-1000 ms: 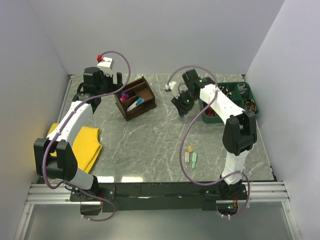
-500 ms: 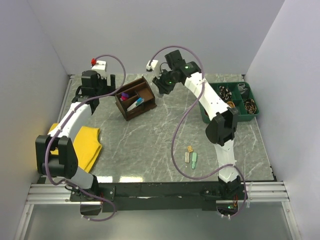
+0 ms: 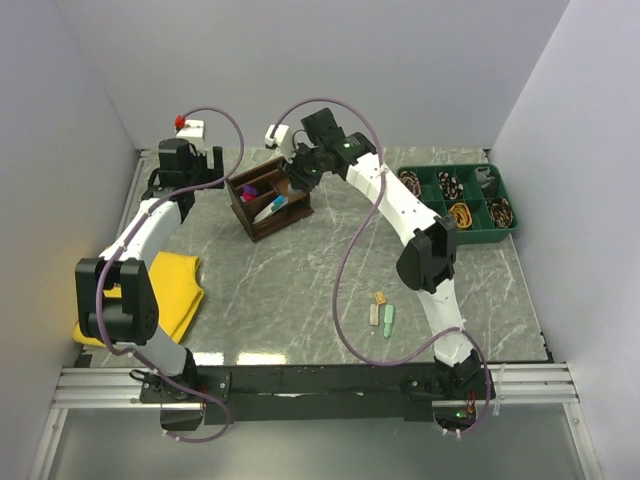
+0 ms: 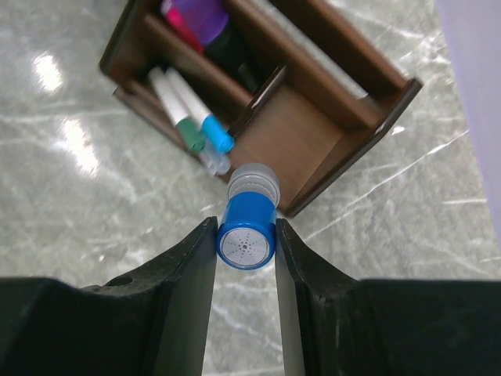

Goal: Sort the stationery into containers
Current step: Place the stationery in the storage box.

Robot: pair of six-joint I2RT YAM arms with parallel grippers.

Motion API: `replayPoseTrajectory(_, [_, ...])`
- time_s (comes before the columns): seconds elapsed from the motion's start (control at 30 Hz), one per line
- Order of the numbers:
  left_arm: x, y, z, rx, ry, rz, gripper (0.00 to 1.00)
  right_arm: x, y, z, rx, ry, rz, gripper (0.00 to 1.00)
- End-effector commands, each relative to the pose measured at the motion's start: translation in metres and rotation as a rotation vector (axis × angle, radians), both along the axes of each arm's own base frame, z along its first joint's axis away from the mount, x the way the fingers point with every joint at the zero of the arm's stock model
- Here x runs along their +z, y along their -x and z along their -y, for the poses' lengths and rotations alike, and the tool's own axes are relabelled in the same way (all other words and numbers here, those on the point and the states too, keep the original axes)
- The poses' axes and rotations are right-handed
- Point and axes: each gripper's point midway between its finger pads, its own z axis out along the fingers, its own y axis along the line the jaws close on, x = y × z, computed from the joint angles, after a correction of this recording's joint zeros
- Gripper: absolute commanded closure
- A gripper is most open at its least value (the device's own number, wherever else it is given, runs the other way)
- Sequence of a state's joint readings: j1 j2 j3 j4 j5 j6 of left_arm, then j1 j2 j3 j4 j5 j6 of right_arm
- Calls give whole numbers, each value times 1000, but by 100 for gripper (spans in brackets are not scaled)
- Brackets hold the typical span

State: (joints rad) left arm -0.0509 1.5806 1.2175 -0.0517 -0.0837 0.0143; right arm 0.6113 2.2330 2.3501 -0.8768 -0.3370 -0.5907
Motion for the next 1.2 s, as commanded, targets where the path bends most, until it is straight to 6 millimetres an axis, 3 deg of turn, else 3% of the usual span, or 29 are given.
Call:
replayPoseTrajectory(0.0, [26, -16, 0, -6, 8, 63, 0, 17, -31, -17, -49, -60, 106, 75])
replayPoseTrajectory(0.57, [11, -8, 0, -25, 29, 23, 1, -12, -46, -28, -50, -28, 125, 71])
replayPoseTrajectory(0.63, [10, -8, 0, -27, 30, 21, 1, -14, -46, -29, -53, -26, 126, 64])
replayPoseTrajectory(0.8, [9, -8, 2, -19, 64, 17, 1, -16, -51, -31, -62, -37, 132, 60])
replayPoseTrajectory(0.97, [7, -7, 3, -23, 73, 11, 1, -6, -59, -34, -106, -70, 164, 36])
replayPoseTrajectory(1.17, [8, -6, 4, -23, 81, 12, 1, 9, -66, -37, -130, -115, 205, 28])
